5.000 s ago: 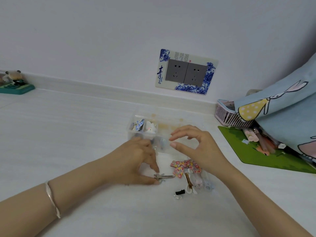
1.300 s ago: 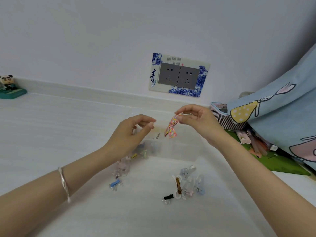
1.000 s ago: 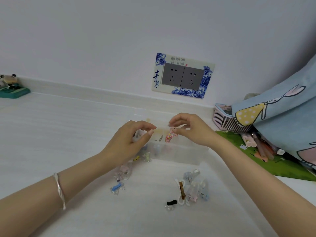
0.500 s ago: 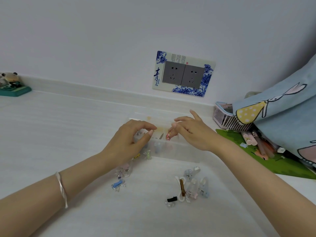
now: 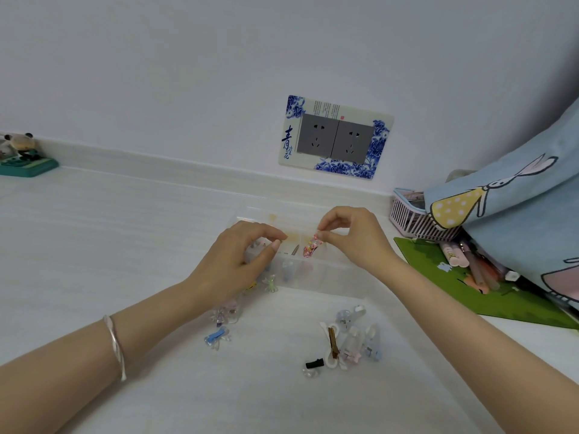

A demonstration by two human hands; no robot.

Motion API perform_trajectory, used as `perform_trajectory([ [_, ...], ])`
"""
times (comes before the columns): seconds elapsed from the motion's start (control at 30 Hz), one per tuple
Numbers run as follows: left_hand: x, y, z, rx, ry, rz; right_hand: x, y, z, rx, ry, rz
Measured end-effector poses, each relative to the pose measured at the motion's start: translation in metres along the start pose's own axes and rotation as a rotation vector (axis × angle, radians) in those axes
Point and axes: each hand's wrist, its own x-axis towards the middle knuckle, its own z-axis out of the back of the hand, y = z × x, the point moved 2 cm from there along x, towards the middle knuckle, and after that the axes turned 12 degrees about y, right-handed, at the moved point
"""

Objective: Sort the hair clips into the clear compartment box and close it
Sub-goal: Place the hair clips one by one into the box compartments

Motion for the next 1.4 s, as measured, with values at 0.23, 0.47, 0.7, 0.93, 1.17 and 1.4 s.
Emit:
perform_trajectory([
  [0.23, -0.001, 0.001, 0.000, -0.002, -0.003, -0.004, 0.014, 0.017, 0.013, 0.050, 0.114, 0.062],
  [0.47, 0.000, 0.003, 0.000, 0.020, 0.003, -0.012, 0.020, 0.016, 0.004, -0.120, 0.383, -0.051],
  [0.7, -0.002, 0.002, 0.000, 0.076, 0.035, -0.026, -0.006, 0.023, 0.014, -0.241, 0.182, 0.084],
  [0.93, -0.004, -0.002, -0.003, 0.078, 0.056, -0.035, -0.088, 0.020, 0.014, -0.096, 0.445, 0.084],
  [1.17, -0.011, -0.018, -0.002, 0.072, 0.035, -0.091, -0.123, 0.009, -0.009, -0.349, 0.488, 0.116],
  [1.4, -0.019, -0.034, -0.011, 0.065, 0.100, -0.185, -0.124, 0.016, -0.021, -0.465, 0.421, 0.175],
])
